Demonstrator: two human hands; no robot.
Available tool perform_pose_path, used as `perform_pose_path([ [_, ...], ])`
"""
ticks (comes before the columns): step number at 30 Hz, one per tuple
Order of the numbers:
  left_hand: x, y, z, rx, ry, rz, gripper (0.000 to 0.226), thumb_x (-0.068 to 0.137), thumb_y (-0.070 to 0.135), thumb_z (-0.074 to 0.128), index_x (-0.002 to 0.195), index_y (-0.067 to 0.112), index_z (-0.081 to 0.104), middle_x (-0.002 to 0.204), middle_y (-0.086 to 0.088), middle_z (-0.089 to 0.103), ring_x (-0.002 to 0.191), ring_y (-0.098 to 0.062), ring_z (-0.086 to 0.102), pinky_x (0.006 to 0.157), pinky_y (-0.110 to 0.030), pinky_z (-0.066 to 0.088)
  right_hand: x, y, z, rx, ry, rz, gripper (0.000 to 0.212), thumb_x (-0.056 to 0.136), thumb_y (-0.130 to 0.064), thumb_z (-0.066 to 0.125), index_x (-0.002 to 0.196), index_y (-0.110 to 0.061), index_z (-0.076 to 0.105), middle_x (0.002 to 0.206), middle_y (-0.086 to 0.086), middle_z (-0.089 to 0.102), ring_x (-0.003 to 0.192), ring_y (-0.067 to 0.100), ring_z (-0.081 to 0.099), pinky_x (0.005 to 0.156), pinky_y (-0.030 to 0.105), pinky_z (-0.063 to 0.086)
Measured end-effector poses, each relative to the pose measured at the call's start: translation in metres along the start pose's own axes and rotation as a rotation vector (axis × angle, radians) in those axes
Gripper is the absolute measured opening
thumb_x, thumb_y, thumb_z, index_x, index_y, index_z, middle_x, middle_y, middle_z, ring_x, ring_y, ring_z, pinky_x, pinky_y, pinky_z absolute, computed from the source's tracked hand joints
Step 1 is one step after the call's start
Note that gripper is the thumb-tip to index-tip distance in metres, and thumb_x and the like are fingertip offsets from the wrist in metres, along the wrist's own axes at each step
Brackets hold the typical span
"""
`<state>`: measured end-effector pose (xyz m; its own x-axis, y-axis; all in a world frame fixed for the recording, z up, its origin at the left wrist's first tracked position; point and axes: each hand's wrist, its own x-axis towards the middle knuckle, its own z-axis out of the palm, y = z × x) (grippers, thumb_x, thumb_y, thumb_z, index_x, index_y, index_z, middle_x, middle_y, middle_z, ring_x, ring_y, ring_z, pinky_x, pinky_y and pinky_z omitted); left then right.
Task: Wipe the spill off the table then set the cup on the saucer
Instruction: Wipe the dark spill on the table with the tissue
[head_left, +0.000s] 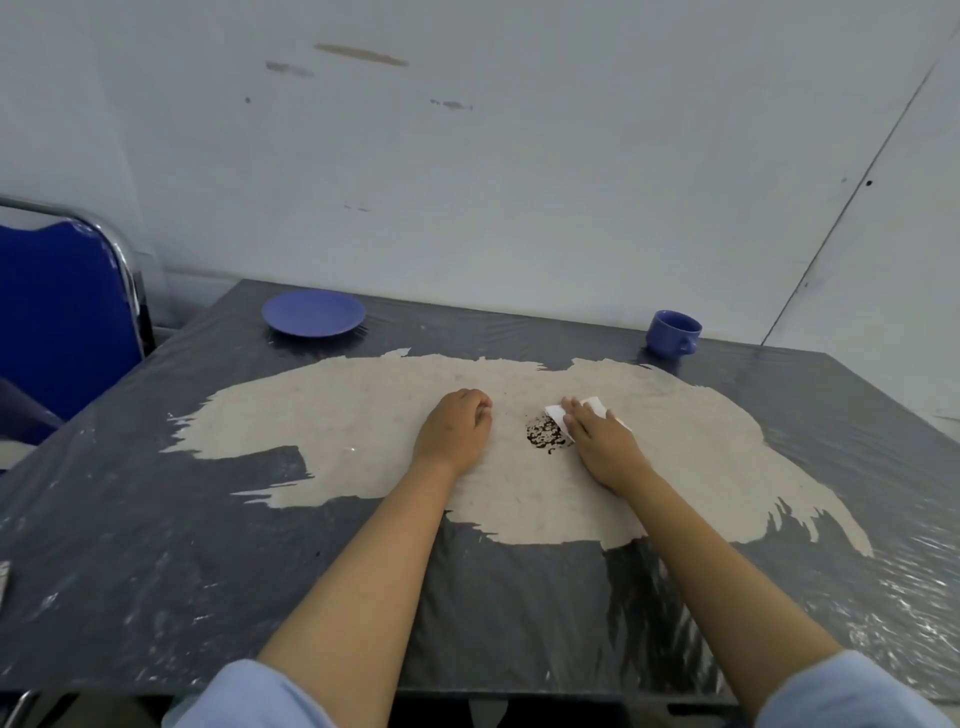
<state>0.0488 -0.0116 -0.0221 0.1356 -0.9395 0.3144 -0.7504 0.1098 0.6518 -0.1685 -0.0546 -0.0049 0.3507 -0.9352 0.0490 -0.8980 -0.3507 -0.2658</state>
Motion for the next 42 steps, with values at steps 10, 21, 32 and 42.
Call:
perform_pose_path([
  [10,0.001,0.000,0.003,0.048,0.003,-0.005,0.032,0.099,0.026,0.039,0.114,0.012,0.063,0.116,-0.003,0.065,0.108,-0.020,0.058,0.093,-0.035,0.049,-0.002,-0.014,0.001,0.006,-0.044,-0.106,0.049,0.107,-0.035,0.019,0.154,-0.025,0.024,0.161,-0.004,0.024,0.148,0.016,0.023,0.119,0.031,0.013],
  [21,0.000,0.001,0.003,0.072,0.017,0.004,0.032,0.100,0.026,0.038,0.110,0.011,0.064,0.113,-0.004,0.066,0.105,-0.020,0.059,0.092,-0.037,0.050,-0.023,-0.030,0.010,0.139,-0.025,-0.175,0.048,0.103,-0.050,0.024,0.147,-0.039,0.038,0.156,-0.015,0.035,0.144,0.016,0.034,0.120,0.032,0.022],
  [32,0.000,0.000,0.002,0.079,0.005,0.015,0.032,0.100,0.026,0.039,0.114,0.011,0.063,0.116,-0.004,0.065,0.107,-0.020,0.058,0.093,-0.036,0.050,-0.031,-0.030,0.009,0.259,0.027,-0.170,0.042,0.100,-0.050,0.037,0.138,-0.041,0.052,0.141,-0.009,0.057,0.129,0.017,0.052,0.099,0.022,0.037],
  [42,0.000,0.000,0.001,0.059,0.009,0.012,0.031,0.100,0.025,0.040,0.112,0.011,0.064,0.114,-0.004,0.066,0.106,-0.021,0.059,0.092,-0.037,0.050,-0.026,-0.056,0.026,0.263,0.200,-0.031,0.038,0.100,-0.038,0.044,0.124,-0.017,0.065,0.123,0.005,0.066,0.113,0.028,0.061,0.093,0.037,0.045],
])
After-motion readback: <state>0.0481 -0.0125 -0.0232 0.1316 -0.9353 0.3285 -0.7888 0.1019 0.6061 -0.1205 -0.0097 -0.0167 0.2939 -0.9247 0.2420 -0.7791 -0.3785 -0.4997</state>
